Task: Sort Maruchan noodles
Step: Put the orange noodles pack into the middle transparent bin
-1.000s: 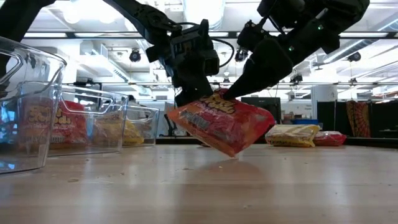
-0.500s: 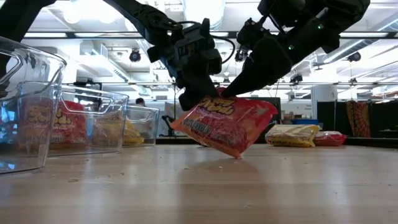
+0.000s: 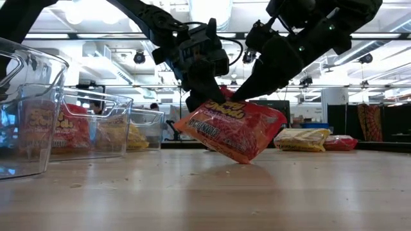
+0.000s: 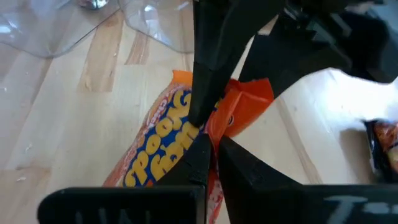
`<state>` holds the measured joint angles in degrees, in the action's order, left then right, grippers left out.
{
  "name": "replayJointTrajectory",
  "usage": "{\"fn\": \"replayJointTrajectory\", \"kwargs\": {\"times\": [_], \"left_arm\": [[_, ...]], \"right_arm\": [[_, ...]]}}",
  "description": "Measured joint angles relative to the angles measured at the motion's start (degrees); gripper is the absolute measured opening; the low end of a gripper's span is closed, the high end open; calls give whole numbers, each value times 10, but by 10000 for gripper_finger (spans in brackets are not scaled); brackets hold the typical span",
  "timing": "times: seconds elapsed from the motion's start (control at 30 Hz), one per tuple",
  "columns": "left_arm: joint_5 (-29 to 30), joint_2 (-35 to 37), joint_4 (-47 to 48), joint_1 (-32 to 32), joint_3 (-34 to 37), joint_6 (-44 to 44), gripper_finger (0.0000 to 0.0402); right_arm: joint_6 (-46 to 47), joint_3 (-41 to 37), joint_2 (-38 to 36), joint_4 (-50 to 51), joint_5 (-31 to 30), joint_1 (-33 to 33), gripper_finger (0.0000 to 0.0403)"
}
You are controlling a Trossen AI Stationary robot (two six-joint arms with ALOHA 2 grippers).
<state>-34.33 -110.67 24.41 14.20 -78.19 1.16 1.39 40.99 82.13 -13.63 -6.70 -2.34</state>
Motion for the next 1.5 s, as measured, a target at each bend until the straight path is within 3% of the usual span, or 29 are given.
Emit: {"fn": "replayJointTrajectory", "kwargs": {"times": [0.27, 0.47, 0.6, 0.87, 1.03, 1.17, 1.5], "left_arm": [[0, 0, 5, 0, 0, -7, 86], [1, 0, 6, 0, 0, -9, 86], [1, 0, 6, 0, 0, -18, 86], [-38, 0, 3, -7, 0, -22, 86], [-40, 0, 2, -7, 0, -35, 86], [-38, 0, -1, -8, 0, -38, 86], [-37, 0, -5, -8, 0, -37, 86]], "right_arm": [[54, 0, -58, 54, 42, 1, 86], [165, 0, -115, 129, 84, 17, 140], [219, -1, -107, 142, 112, 24, 179], [227, -1, -81, 142, 115, 32, 237], [241, -1, -59, 135, 117, 36, 259], [249, -1, -30, 105, 165, 36, 269], [246, -1, 19, 45, 188, 35, 259]]}}
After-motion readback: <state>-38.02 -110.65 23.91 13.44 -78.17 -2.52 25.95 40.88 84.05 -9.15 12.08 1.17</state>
